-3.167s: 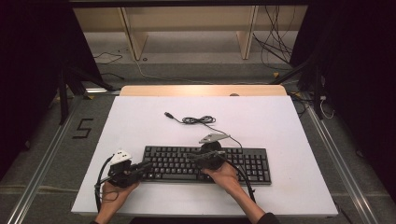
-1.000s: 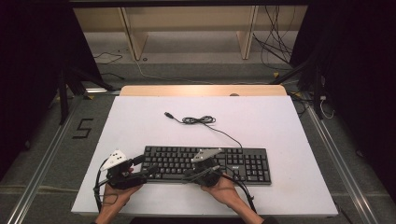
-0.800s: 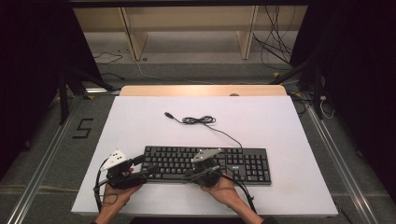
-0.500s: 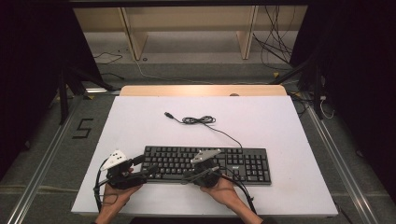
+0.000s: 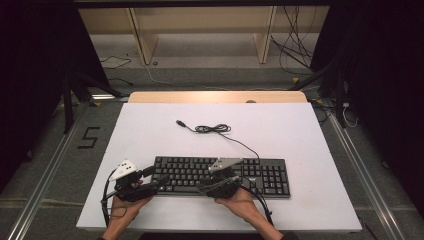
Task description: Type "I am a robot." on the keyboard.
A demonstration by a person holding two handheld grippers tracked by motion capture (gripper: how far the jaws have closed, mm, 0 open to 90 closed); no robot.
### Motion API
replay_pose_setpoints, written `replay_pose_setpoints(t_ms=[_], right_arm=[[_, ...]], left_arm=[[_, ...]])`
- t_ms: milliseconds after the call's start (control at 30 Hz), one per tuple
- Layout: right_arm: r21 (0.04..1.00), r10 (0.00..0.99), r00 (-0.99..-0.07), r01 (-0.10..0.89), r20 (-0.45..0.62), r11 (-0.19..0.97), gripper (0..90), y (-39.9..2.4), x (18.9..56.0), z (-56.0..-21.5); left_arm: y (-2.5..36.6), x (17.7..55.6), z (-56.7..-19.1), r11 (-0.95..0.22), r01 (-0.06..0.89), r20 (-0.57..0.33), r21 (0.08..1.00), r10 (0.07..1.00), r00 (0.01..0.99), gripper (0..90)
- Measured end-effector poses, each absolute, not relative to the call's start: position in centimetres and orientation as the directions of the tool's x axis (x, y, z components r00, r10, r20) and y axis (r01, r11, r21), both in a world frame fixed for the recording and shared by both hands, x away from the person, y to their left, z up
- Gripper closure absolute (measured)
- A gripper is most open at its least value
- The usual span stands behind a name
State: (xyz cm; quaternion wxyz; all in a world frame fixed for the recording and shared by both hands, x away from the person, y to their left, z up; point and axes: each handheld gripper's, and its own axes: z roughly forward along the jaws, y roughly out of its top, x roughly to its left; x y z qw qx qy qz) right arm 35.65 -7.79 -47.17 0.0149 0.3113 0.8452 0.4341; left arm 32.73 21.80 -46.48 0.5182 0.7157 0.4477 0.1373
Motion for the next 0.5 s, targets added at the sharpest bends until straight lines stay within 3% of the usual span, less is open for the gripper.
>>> replay_pose_setpoints(t_ms=[267, 333, 500], right_arm=[[0.755, 0.537, -0.800, 0.520, 0.267, 0.399, 52.7, -8.3, 35.6, -46.4], [0.762, 0.540, -0.798, 0.518, 0.268, 0.387, 46.9, -8.5, 35.7, -46.2], [0.764, 0.551, -0.791, 0.521, 0.265, 0.381, 41.7, -8.7, 35.7, -46.1]], left_arm=[[21.8, 33.4, -46.8, -0.060, 0.520, -0.271, 0.852, 0.800, 0.536, 42.6], [21.8, 33.6, -46.9, -0.067, 0.528, -0.267, 0.847, 0.805, 0.530, 49.7], [21.7, 34.0, -47.1, -0.094, 0.544, -0.252, 0.834, 0.812, 0.526, 63.1]])
